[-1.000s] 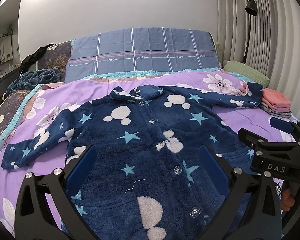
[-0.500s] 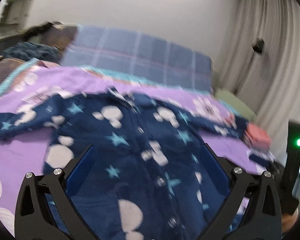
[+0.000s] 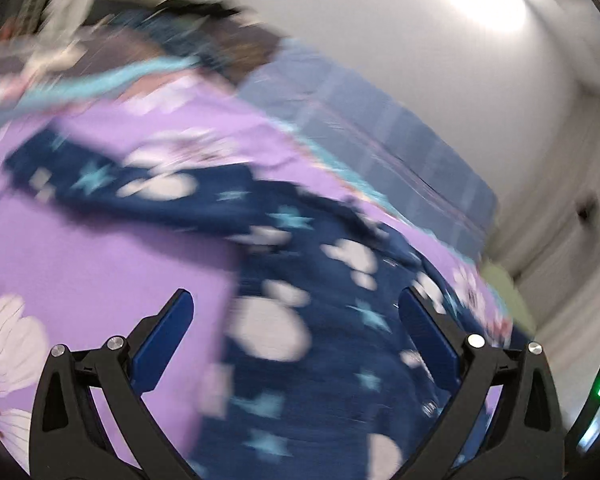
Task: Fold small clothes
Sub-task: 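Grasp the sleeve cuff with the left tool and fold it across the body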
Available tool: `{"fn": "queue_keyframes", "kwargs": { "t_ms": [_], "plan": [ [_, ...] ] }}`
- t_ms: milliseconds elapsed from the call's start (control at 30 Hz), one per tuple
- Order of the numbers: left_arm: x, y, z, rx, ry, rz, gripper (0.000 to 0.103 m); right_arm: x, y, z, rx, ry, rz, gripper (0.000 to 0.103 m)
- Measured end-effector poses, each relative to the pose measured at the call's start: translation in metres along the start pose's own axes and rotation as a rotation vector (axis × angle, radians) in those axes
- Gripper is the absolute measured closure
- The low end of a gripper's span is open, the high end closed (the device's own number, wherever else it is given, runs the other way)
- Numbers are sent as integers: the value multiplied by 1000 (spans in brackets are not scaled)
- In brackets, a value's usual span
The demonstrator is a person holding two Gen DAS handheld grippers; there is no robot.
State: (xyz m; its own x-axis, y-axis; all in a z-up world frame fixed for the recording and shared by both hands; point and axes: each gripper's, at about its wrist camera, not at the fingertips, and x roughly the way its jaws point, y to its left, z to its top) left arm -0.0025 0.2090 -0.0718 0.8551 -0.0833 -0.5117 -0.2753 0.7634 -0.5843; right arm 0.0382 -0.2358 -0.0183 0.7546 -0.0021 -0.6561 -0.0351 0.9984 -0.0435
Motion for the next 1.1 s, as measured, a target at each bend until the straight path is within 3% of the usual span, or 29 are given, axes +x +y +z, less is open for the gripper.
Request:
{"fn": "queue_keyframes", "kwargs": {
  "t_ms": [67,133,200,267,367,467,667,733,800,900,1000,1100],
  "plan": [
    [0,51,14,-167,15,4,1,6,-3,-1,13,19,-7,2],
    [-2,85,18,-266,9,4,3,12,-3,-3,14,37,-12,2],
    [-7,118,25,-336,-26,34,15,16,-1,-5,4,50,-16,2],
    [-9,146,35,-391,-57,50,16,19,2,-6,-12,60,-23,2],
    [7,180,50,-507,-6,23,19,21,5,-6,-23,63,-29,2],
    [25,206,61,-570,39,43,23,21,7,-6,-25,58,-32,2],
    [52,225,96,-548,9,181,37,19,6,-5,-27,57,-44,2],
    [60,234,105,-549,0,219,54,18,3,-5,-24,50,-55,2],
    [68,247,111,-567,-2,250,90,18,-1,-4,-12,50,-64,2],
    [68,241,117,-550,-17,263,94,20,-7,-2,0,49,-73,2],
    [66,180,136,-324,-57,231,94,23,-8,0,-12,44,-82,2],
    [69,104,146,-138,-67,146,94,30,-8,3,-19,46,-82,2]
  ]
}}
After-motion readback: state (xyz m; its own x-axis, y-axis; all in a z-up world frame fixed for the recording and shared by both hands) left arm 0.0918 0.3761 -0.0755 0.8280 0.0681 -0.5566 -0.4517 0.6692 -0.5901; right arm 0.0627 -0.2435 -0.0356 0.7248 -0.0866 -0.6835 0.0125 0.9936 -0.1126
